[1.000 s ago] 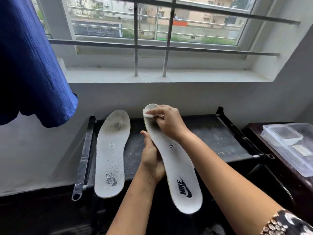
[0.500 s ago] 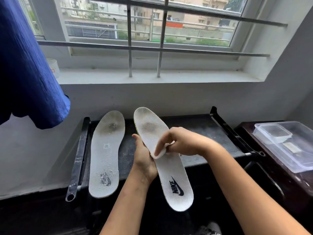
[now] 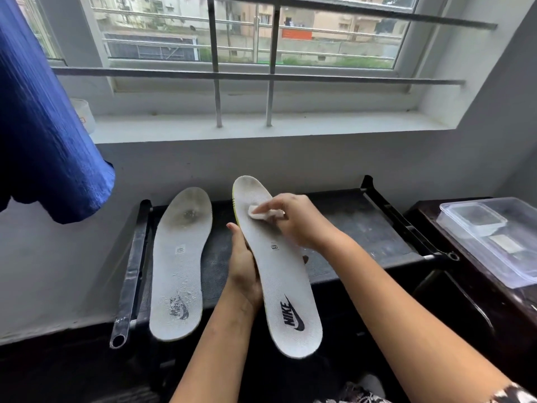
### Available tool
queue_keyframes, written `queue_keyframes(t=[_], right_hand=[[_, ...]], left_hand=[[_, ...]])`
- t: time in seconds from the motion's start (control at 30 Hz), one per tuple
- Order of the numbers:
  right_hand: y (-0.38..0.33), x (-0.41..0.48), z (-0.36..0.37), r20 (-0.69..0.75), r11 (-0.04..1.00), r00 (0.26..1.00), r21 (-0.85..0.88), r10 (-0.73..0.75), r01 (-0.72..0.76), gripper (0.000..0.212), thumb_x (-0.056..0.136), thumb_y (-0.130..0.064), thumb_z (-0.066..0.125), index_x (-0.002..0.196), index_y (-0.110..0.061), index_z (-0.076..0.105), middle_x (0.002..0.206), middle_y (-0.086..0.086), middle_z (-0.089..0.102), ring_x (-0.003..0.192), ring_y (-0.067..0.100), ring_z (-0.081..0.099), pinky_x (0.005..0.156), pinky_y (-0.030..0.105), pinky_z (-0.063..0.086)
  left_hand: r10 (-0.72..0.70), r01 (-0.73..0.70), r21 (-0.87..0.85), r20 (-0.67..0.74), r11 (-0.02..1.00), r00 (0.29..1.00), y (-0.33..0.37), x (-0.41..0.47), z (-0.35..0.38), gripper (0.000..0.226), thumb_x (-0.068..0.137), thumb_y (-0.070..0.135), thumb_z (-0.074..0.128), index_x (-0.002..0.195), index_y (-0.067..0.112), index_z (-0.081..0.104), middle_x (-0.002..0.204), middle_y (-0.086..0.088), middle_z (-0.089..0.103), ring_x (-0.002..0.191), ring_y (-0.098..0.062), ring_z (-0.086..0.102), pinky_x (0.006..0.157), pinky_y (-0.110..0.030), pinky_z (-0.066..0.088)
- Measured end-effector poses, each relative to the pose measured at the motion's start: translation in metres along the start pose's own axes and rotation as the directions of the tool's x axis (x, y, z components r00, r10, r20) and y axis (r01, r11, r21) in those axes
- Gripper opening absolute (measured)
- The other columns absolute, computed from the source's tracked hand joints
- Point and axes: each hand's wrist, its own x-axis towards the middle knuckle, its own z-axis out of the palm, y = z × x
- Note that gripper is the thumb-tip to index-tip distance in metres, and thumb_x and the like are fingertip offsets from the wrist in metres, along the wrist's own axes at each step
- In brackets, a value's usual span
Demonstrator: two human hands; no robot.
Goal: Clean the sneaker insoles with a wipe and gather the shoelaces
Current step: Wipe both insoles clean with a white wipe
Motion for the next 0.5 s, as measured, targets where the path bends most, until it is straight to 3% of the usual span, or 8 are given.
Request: queue_keyframes(t=[0.17,0.27,0.43,0.5], right_hand=[[-0.003,-0.032,0.005,0.014,0.994,0.994,0.034,-0.104,0.104,0.047,0.073,0.017,0.049,0.095,-0.014,0.075,0.1,0.001,0.07,0.092,0.007,0.062,0.08,0.0,0.038],[-0.006,-0.059,0.004,0.045,0.986,0.987,0.067,-0.157,0.153,0.048,0.07,0.019,0.052,0.093,-0.015,0.076,0.096,-0.001,0.07,0.089,0.005,0.062,0.079,0.003,0.041],[-0.008,-0.103,0.0,0.131,0.98,0.973,0.078,-0.191,0.182,0.041,0.07,0.014,0.057,0.091,-0.016,0.075,0.094,-0.003,0.071,0.09,0.004,0.063,0.085,0.009,0.043],[-0.008,-0.113,-0.008,0.235,0.988,0.961,0.087,-0.146,0.129,0.039,0.069,0.013,0.058,0.087,-0.016,0.076,0.095,-0.004,0.072,0.092,0.002,0.063,0.081,0.009,0.046]], left_hand=[[0.038,-0.038,0.009,-0.012,0.999,0.999,0.002,0.001,-0.004,0.092,0.085,0.075,0.009,0.093,0.013,0.077,0.094,-0.013,0.071,0.086,-0.023,0.07,0.076,-0.032,0.056],[0.047,-0.047,0.049,-0.017,0.998,0.999,0.002,0.001,-0.005,0.087,0.086,0.074,0.011,0.101,0.013,0.07,0.092,-0.011,0.072,0.081,-0.021,0.071,0.07,-0.029,0.058],[0.079,-0.077,0.032,-0.087,0.997,0.993,0.002,0.003,-0.01,0.1,0.076,0.084,0.007,0.114,0.006,0.059,0.097,-0.013,0.068,0.086,-0.03,0.065,0.084,-0.047,0.051],[0.093,-0.099,-0.041,-0.121,0.994,0.988,0.001,0.003,-0.011,0.101,0.074,0.086,0.01,0.116,0.009,0.059,0.099,-0.011,0.066,0.089,-0.03,0.062,0.078,-0.048,0.055]])
